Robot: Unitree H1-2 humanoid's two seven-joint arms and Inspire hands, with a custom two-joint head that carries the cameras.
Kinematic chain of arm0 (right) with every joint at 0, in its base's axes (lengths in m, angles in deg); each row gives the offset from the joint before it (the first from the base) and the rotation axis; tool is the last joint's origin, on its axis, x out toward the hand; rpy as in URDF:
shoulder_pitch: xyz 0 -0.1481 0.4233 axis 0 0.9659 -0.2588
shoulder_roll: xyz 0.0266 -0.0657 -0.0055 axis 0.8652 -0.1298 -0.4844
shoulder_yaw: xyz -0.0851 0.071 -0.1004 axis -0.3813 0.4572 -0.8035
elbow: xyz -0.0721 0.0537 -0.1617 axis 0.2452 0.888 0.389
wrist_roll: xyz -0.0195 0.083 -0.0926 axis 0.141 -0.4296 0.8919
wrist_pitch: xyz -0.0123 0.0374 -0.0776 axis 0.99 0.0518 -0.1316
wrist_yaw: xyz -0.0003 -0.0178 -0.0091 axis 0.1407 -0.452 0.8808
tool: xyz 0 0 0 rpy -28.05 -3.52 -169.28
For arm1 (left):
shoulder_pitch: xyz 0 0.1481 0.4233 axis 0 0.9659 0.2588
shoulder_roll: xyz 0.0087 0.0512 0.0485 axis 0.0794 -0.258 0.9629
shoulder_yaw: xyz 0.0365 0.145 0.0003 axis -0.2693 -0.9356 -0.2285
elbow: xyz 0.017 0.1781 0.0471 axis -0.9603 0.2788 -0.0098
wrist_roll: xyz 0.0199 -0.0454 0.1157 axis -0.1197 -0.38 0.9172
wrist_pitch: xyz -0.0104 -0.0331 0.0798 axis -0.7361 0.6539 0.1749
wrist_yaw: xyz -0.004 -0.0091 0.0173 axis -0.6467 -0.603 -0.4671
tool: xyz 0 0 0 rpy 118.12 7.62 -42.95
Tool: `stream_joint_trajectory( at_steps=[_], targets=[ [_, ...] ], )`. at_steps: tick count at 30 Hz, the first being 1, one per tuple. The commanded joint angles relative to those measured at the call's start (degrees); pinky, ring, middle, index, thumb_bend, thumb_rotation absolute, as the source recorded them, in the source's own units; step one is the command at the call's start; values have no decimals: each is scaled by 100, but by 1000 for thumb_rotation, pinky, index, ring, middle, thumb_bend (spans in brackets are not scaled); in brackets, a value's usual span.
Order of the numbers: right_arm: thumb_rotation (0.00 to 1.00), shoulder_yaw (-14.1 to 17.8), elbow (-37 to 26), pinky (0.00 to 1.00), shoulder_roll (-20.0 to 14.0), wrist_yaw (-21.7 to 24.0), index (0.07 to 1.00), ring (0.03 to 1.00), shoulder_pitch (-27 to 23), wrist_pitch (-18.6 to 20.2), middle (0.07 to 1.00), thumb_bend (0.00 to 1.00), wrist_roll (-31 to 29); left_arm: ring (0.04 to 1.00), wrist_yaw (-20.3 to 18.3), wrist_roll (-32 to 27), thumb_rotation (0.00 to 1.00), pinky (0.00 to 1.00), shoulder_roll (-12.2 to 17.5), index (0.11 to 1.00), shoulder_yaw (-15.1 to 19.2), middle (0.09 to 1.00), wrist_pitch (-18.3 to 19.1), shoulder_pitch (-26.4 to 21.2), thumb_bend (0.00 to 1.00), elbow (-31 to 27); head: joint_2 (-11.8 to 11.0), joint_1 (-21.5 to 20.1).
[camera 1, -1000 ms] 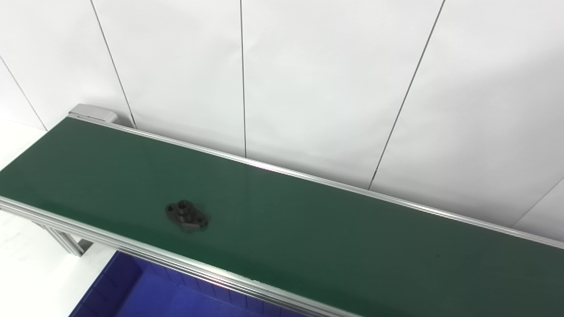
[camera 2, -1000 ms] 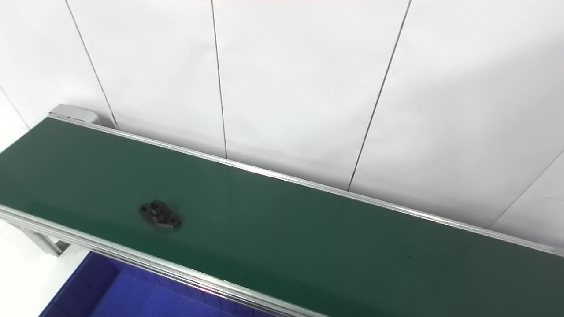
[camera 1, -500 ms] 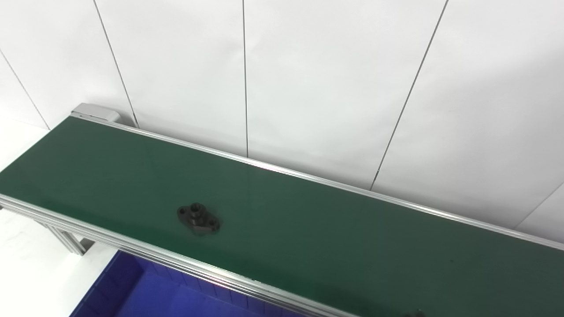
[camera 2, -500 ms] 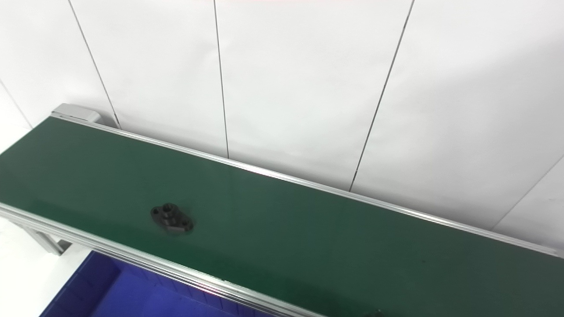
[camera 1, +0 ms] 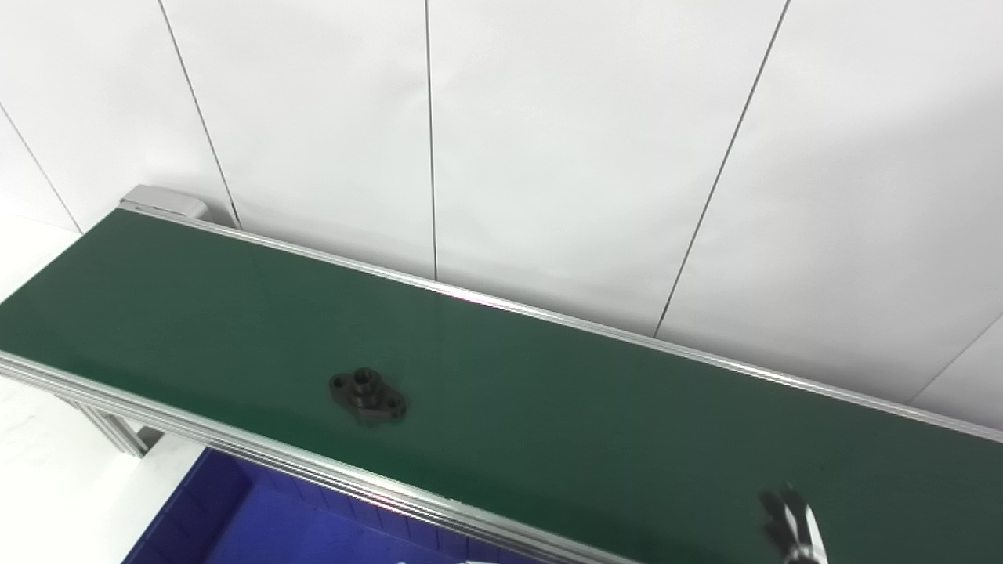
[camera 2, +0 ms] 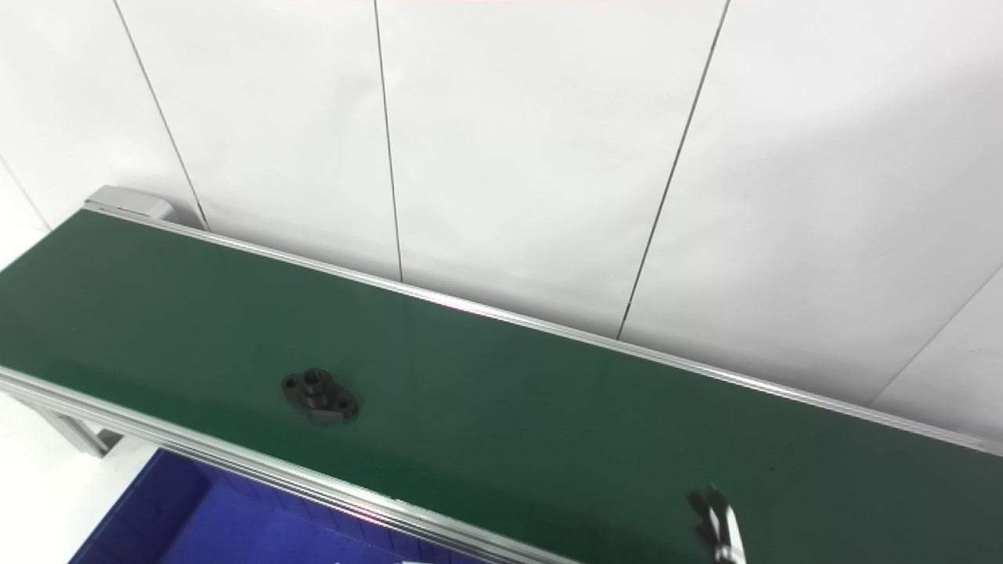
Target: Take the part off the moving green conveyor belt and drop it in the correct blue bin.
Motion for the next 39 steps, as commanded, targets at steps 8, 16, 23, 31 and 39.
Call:
stream_joint_trajectory(
  at_steps=[8,16,23,31,39],
  targets=[
    [510,405,-330,751,496,706,870,787,-485,207,816,815,451,817,27,-71,501,728,288,831,173,842,-197,97,806,-318,619,-1009],
    [454,432,-575,737,945,1371,869,798,-1034,1362,825,803,1149,861,-152,-226,503,798,482,879,411,876,-196,220,792,-535,1027,-1832],
    [396,358,-560,663,1277,1917,853,759,-1652,2334,810,831,1669,887,-369,-316,552,849,494,910,621,899,-196,341,728,-734,1404,-2205],
    [437,209,-601,630,1251,2619,843,721,-2206,3260,779,833,2227,894,-677,-395,578,853,332,914,796,909,-195,471,695,-883,1588,-1884],
    [442,61,-81,635,1273,2952,846,747,-2823,3604,796,862,2382,883,-839,-387,569,836,188,906,883,904,-196,473,697,-729,1325,-1735]
  ],
)
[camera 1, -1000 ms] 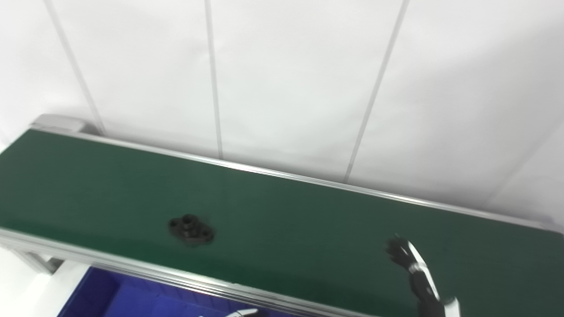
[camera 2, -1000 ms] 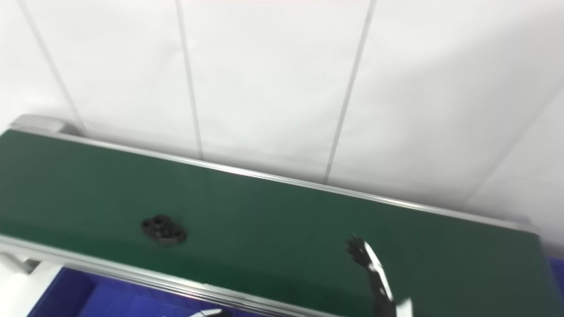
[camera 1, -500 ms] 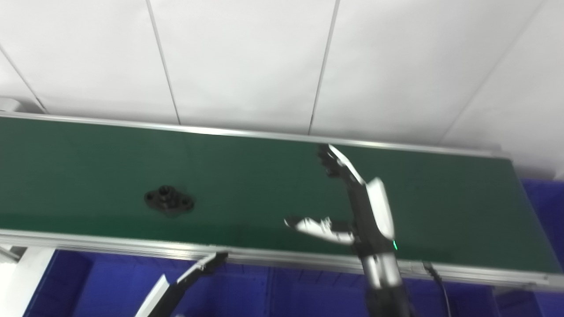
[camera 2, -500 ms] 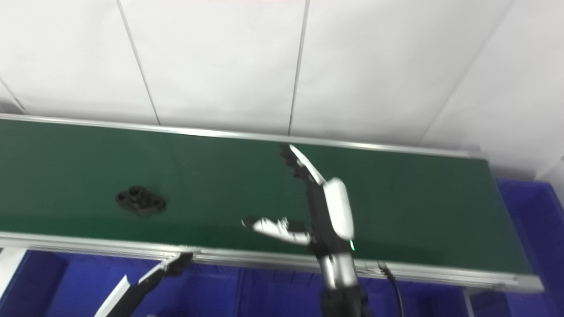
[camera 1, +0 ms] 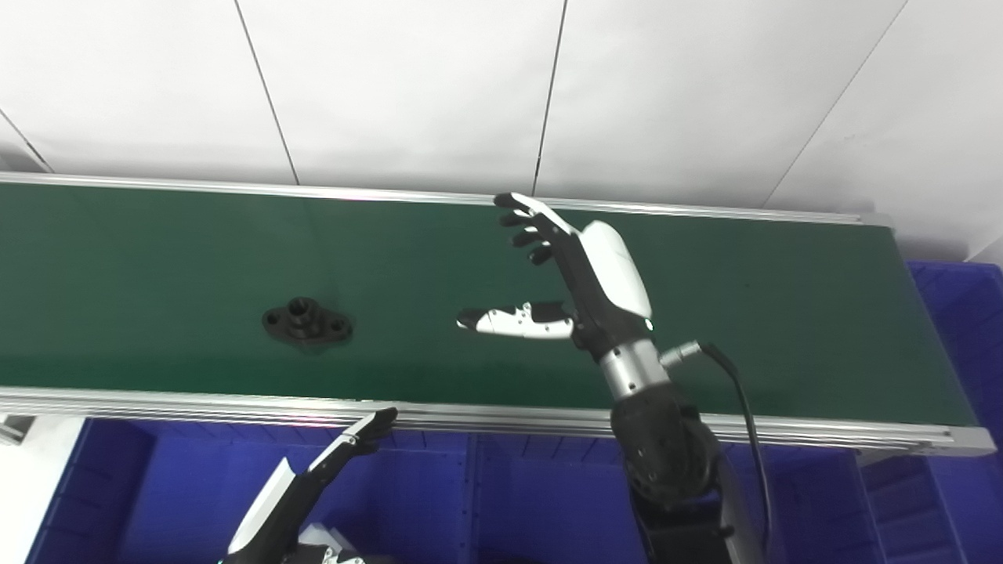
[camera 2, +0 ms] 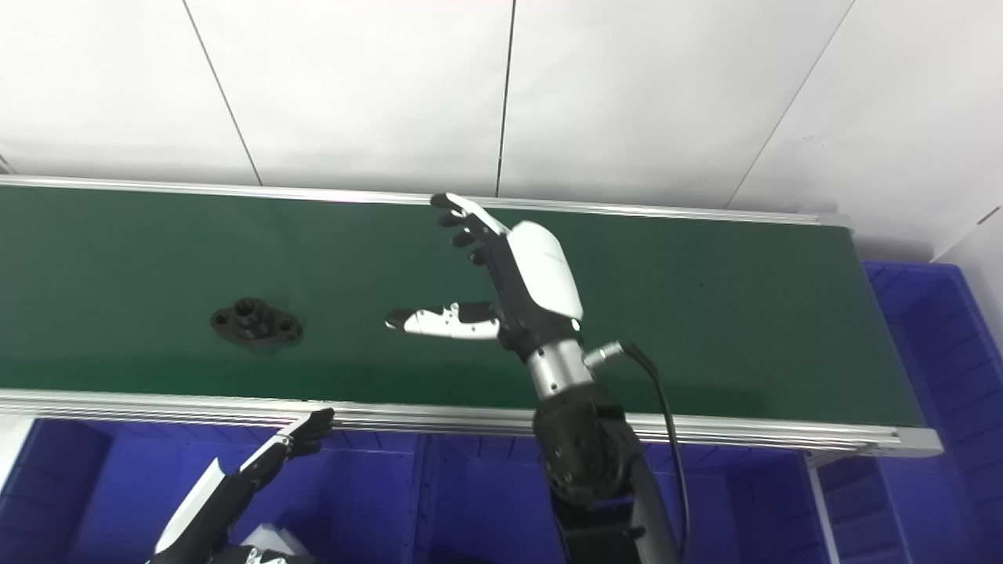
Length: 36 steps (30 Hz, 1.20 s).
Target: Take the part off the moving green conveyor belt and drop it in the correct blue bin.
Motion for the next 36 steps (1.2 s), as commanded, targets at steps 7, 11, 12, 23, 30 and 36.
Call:
stream_joint_trajectory(
  at_steps=[7,11,12,23,30,36],
  targets=[
    [441,-280,846,661,145,-76,851,754,-729,-67,803,856,86,871,-42,108,562,816,-165,898,2,891,-192,-110,718,236,-267,131],
    [455,-438,1378,706,136,-63,859,786,-1057,-138,827,844,59,872,-31,188,580,817,-178,898,-93,893,-192,-198,728,347,-392,225],
    [457,-481,1483,712,135,-72,859,797,-1121,-139,836,843,66,872,-38,175,581,815,-181,898,-112,893,-192,-210,735,366,-447,274],
    [455,-890,2350,740,175,-58,848,813,-1815,-98,841,847,221,850,9,249,560,776,-309,875,-197,877,-192,-250,777,469,-582,641],
    [446,-1190,2604,765,188,48,850,811,-2053,-123,836,848,319,856,-102,286,562,785,-372,878,-224,882,-192,-278,790,468,-627,823],
    [411,-1461,3068,758,296,-132,846,797,-2134,-240,823,855,378,860,-162,272,569,789,-444,880,-188,884,-192,-266,816,484,-653,910]
  ],
)
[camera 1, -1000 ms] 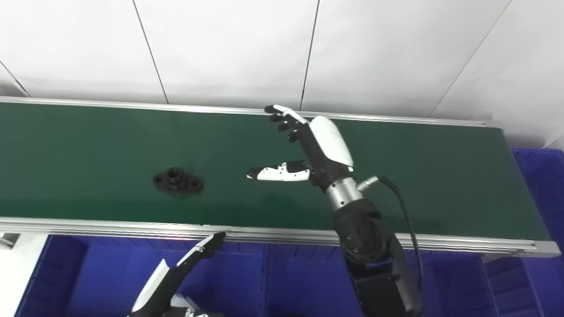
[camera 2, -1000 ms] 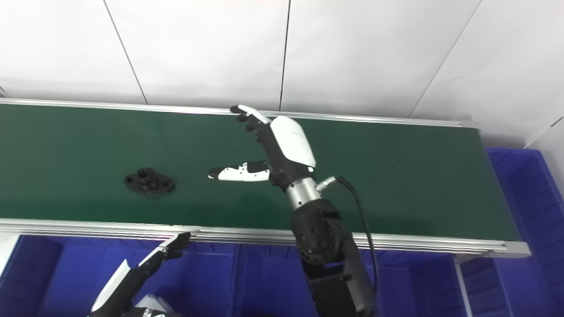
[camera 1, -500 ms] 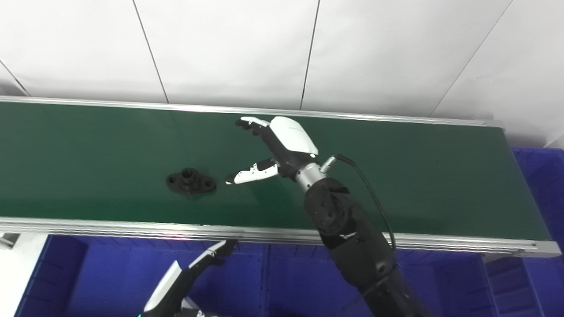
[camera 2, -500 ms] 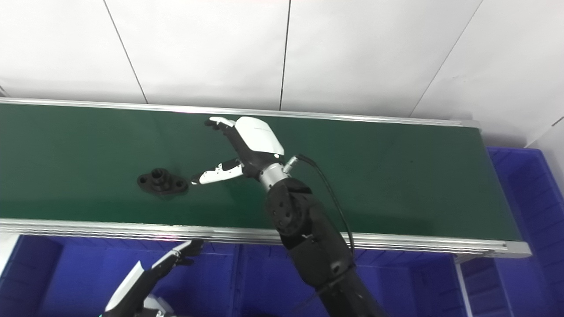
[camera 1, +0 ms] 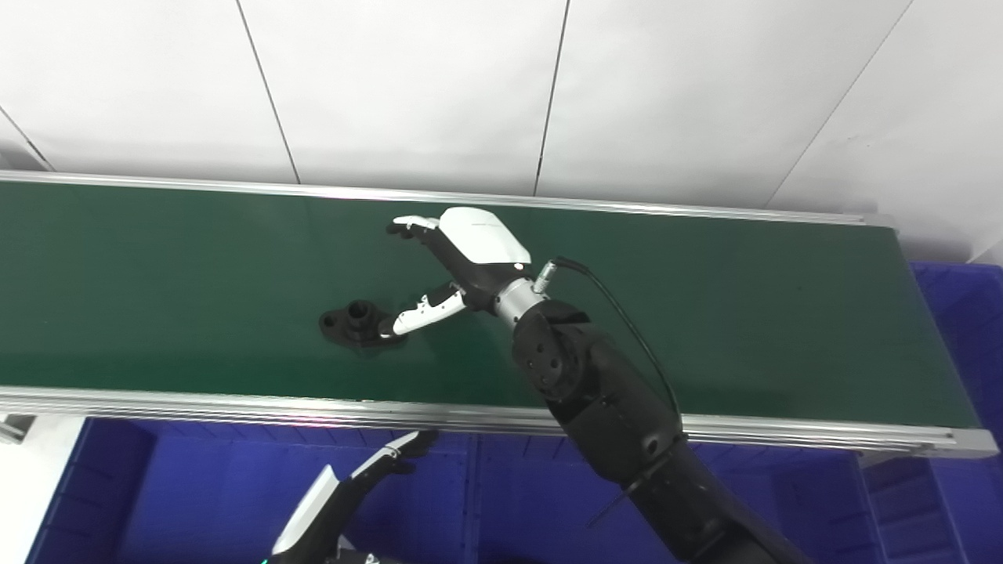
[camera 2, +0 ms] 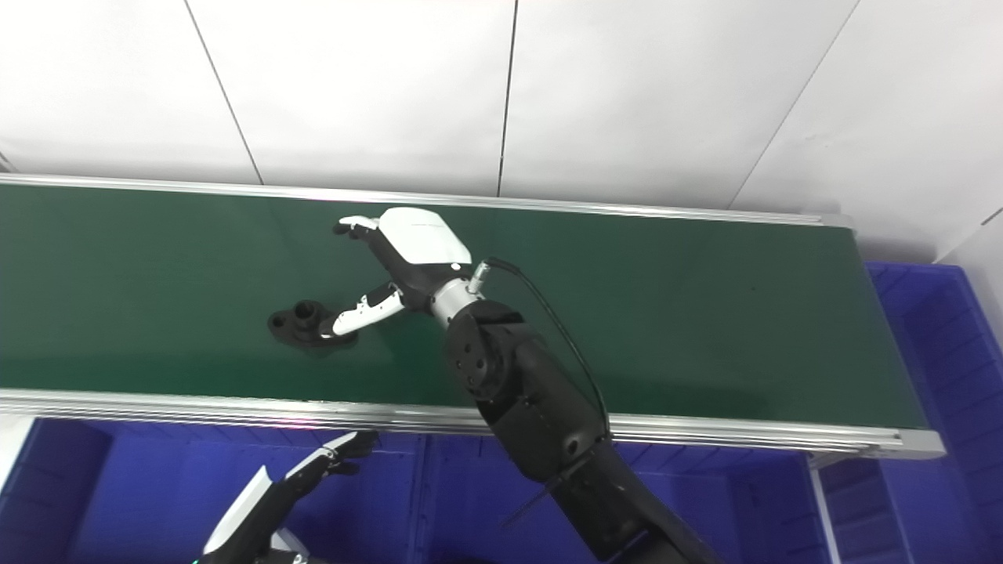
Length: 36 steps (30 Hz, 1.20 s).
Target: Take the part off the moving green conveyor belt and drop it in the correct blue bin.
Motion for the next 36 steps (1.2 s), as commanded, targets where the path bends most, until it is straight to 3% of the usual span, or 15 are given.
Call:
stream_joint_trajectory(
  at_steps=[1,9,24,27,31,36],
  targets=[
    [408,-108,82,754,180,-193,844,794,-265,-260,819,853,116,859,40,81,569,787,17,879,54,882,-190,26,818,-71,10,16],
    [409,-494,648,723,282,-369,839,770,-367,-346,803,848,308,852,100,134,530,780,-1,875,31,878,-190,13,797,-79,33,85],
    [348,-842,1083,702,178,-528,830,748,-244,-526,780,822,342,859,93,153,552,795,-32,881,69,882,-190,93,804,-146,181,141],
    [279,-909,1066,662,100,-549,806,704,-197,-585,737,799,346,860,81,121,543,796,-51,882,75,882,-190,107,803,-160,207,134],
    [188,-1019,998,536,-39,-543,720,605,-143,-690,646,761,412,859,86,151,540,793,-67,883,81,883,-190,124,797,-193,268,150],
    [136,-1051,778,423,-188,-385,655,500,-18,-703,580,738,382,860,64,154,532,798,-92,884,99,884,-190,156,784,-227,303,145]
  ],
)
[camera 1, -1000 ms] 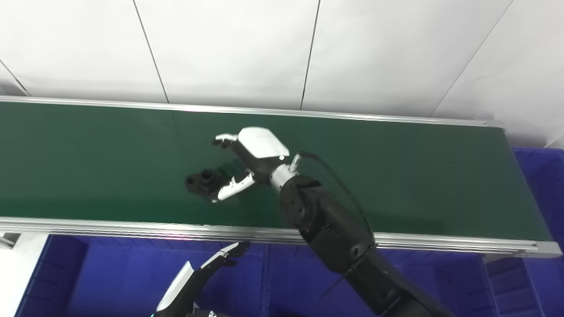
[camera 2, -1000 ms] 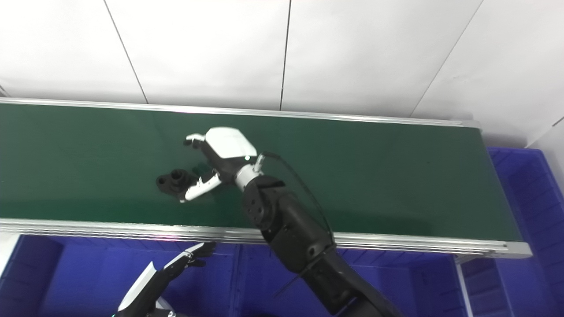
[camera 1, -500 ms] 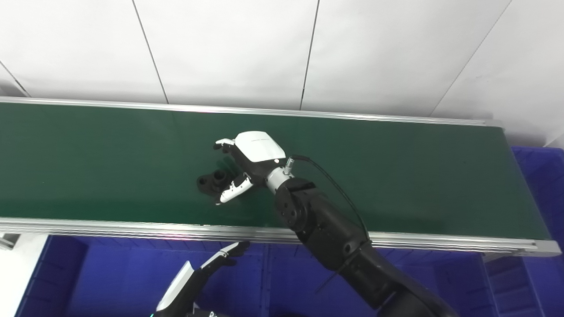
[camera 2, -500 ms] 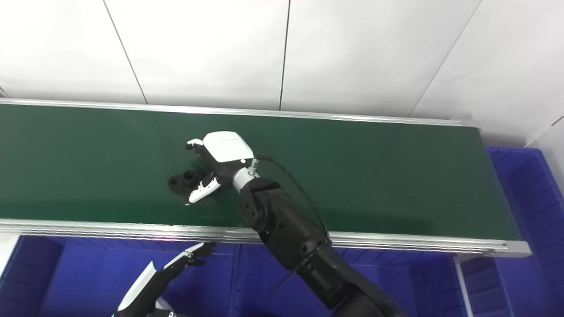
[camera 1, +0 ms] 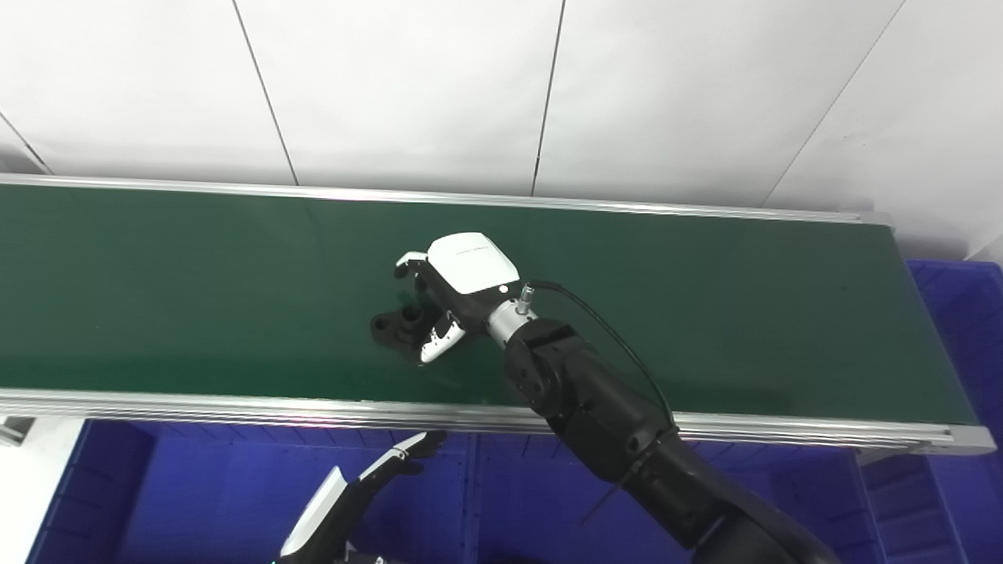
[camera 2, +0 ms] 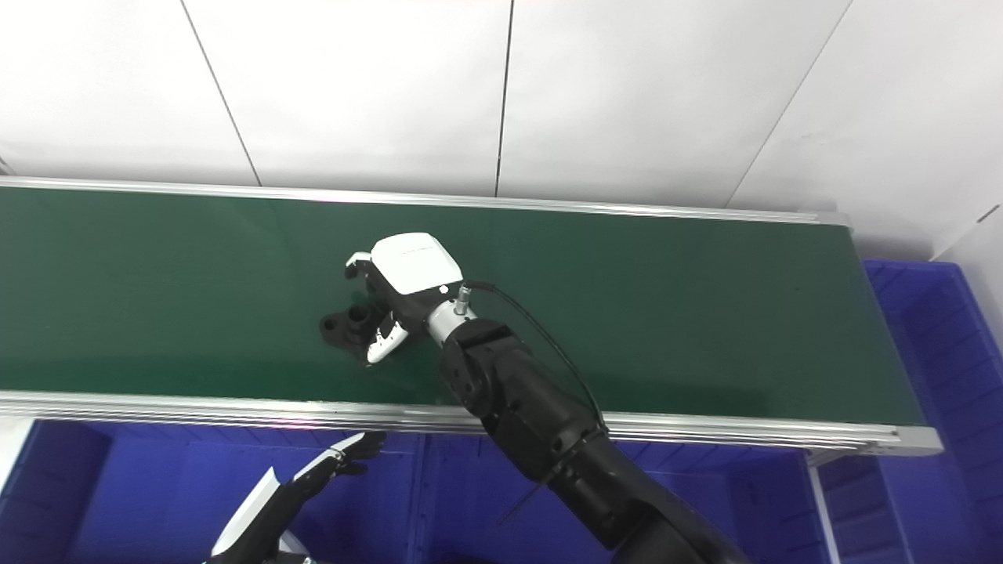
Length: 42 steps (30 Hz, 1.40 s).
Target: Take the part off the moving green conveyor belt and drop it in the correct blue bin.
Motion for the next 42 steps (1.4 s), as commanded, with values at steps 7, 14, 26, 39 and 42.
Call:
stream_joint_trajectory(
  at_steps=[7,14,26,39,42],
  targets=[
    [3,-349,-115,282,-183,74,498,352,350,-519,485,536,165,868,57,123,554,811,-44,890,57,889,-190,112,774,-211,78,8],
    [0,-395,-144,170,-282,-42,488,238,466,-683,471,531,202,879,24,147,594,828,-61,903,72,901,-189,146,770,-213,101,3],
    [0,-285,-222,120,-331,-643,480,182,593,-880,469,531,268,885,52,217,618,839,-90,910,86,907,-190,192,761,-226,155,3],
    [0,871,-3039,203,-678,365,513,271,1300,-73,448,523,221,878,185,305,575,834,-92,905,17,899,-189,220,707,-282,248,-54],
    [0,1173,-3527,236,-744,541,526,308,1449,1,440,521,163,874,214,294,566,831,-88,900,-16,895,-190,201,706,-284,270,-56]
  ],
)
